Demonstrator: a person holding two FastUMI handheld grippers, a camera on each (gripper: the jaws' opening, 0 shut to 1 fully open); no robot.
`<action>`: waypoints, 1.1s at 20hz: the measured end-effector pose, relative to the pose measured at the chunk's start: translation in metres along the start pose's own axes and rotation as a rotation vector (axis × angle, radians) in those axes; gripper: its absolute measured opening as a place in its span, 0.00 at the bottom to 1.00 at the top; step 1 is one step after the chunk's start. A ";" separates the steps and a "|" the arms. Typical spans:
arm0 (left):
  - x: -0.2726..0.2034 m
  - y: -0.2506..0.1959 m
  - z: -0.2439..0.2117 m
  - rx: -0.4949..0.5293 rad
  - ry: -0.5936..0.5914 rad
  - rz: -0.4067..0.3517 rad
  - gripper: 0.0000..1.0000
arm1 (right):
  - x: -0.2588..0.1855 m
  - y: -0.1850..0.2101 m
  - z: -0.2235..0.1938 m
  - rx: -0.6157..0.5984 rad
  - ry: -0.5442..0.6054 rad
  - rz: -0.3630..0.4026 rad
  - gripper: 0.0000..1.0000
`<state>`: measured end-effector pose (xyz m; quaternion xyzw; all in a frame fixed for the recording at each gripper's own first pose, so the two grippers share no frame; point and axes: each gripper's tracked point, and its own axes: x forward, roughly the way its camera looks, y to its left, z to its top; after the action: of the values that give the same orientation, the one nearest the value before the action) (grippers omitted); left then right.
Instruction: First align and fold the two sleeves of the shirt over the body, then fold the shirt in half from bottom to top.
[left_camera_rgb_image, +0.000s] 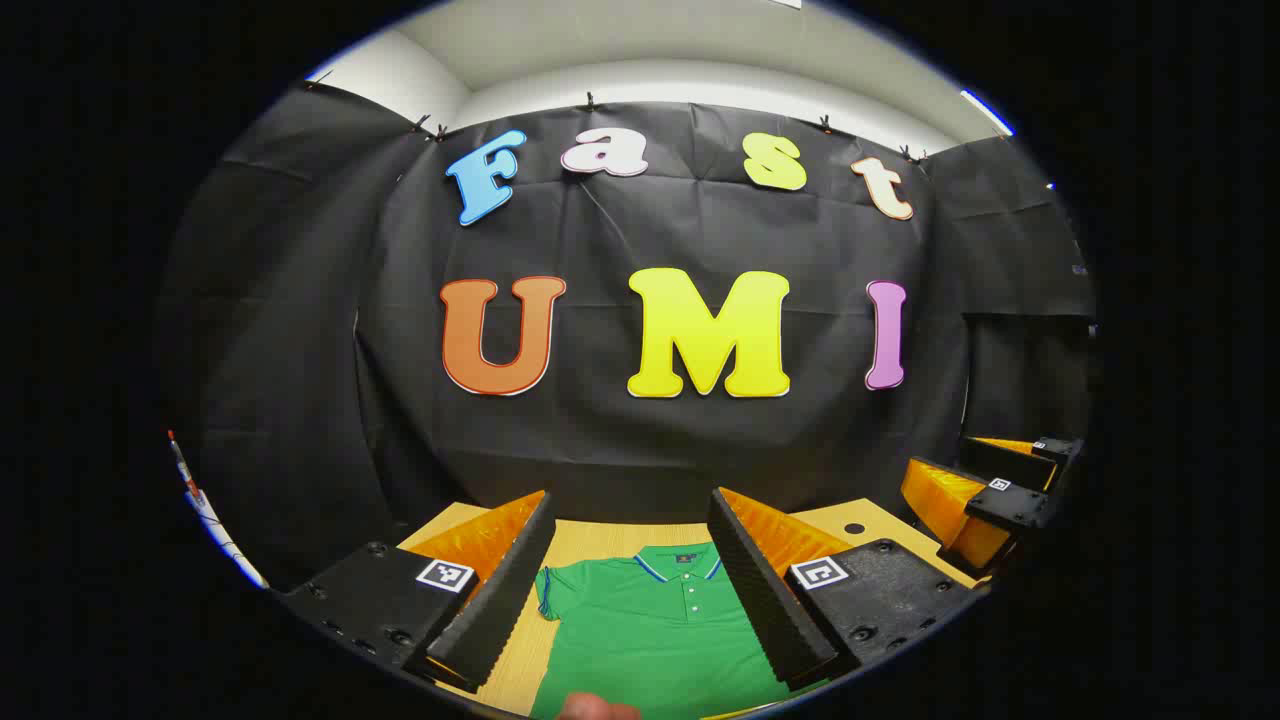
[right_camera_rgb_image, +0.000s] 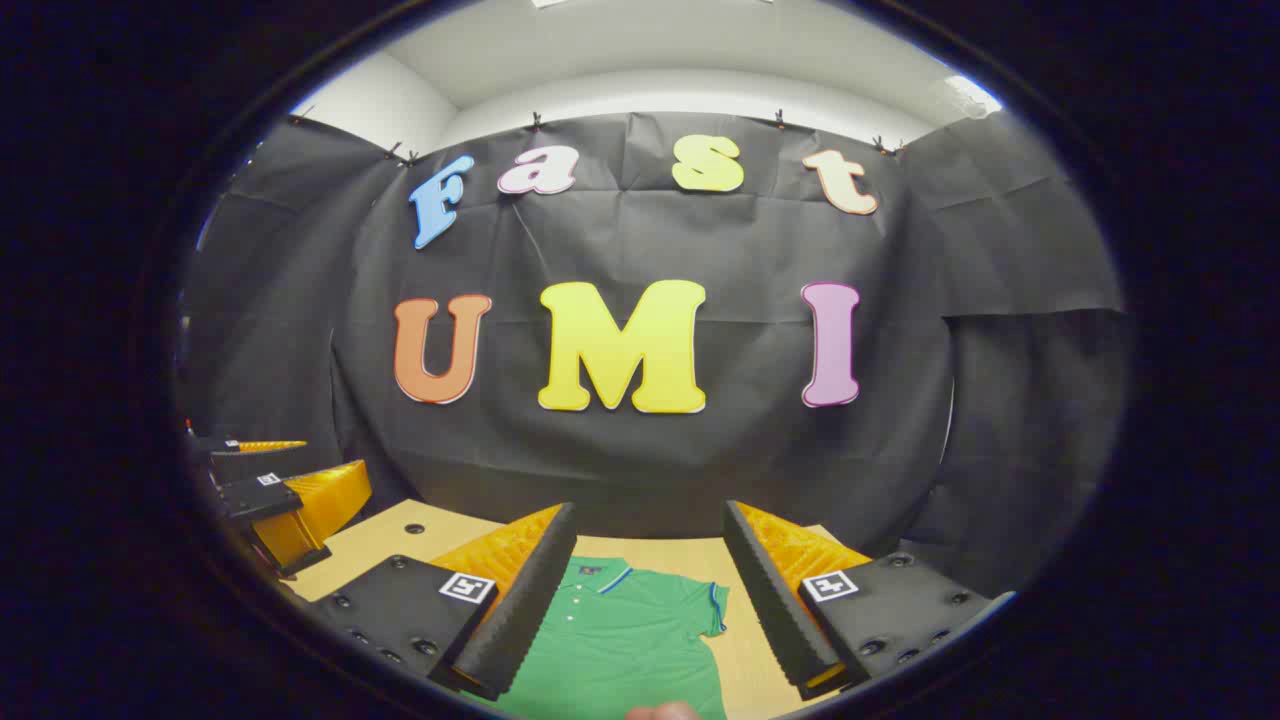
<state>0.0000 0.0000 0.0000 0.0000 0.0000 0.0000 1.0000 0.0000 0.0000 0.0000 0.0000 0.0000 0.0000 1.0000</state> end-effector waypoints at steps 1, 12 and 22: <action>0.000 -0.002 0.000 -0.001 -0.002 0.001 0.99 | 0.000 -0.002 0.002 0.000 -0.001 -0.001 0.89; 0.005 -0.007 -0.004 -0.007 0.018 -0.002 0.99 | 0.005 -0.008 -0.002 -0.021 0.019 0.015 0.89; 0.006 -0.010 -0.011 -0.009 0.035 0.008 0.99 | 0.010 -0.017 -0.014 -0.027 0.052 0.028 0.89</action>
<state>0.0057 -0.0104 -0.0112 -0.0046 0.0175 0.0040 0.9998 0.0105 -0.0170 -0.0138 -0.0137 0.0259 0.0141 0.9995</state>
